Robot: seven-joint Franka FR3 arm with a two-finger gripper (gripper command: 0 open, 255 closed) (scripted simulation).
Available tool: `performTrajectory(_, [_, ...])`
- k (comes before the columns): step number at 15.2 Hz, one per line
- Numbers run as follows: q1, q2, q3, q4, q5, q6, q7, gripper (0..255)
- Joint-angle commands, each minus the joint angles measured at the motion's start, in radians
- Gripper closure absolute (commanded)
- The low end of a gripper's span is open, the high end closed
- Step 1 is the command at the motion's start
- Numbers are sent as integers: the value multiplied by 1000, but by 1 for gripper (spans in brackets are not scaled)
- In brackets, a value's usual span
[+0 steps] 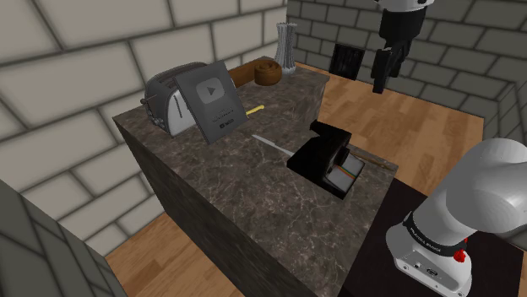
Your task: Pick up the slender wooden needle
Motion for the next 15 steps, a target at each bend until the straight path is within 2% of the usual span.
performTrajectory(1, [0,0,0,0,0,0,0,0])
performTrajectory(9, [-30,-68,-132,-273,-76,242,-114,0])
performTrajectory(15, [-71,-42,-249,-430,-152,452,-201,0])
